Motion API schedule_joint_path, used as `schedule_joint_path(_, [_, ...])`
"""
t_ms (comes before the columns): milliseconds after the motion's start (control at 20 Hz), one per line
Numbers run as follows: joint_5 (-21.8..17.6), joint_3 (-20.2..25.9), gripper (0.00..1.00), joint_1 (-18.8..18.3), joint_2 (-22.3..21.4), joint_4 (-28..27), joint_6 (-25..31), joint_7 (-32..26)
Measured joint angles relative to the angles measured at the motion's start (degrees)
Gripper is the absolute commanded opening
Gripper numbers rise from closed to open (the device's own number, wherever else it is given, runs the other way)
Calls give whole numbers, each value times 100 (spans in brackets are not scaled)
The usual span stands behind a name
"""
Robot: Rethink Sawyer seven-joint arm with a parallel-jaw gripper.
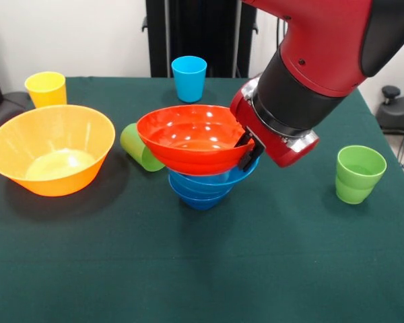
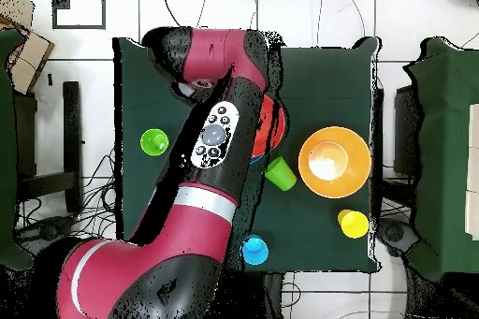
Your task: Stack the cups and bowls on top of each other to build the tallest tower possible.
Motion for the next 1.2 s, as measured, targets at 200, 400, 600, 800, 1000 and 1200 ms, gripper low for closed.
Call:
schedule_joint_path(200, [32,-3,0,10,0,0,0,0])
schedule_joint_path(400, [39,-7,0,23,-1,1,0,0])
schedule_joint_path(600, [45,-9,0,30,0,1,0,0])
schedule_joint_path(800, [46,-9,0,40,-2,28,0,0])
schedule_joint_path(1000, [46,-9,0,50,-3,69,0,0])
schedule_joint_path(1200, [46,-9,0,74,-24,176,0,0])
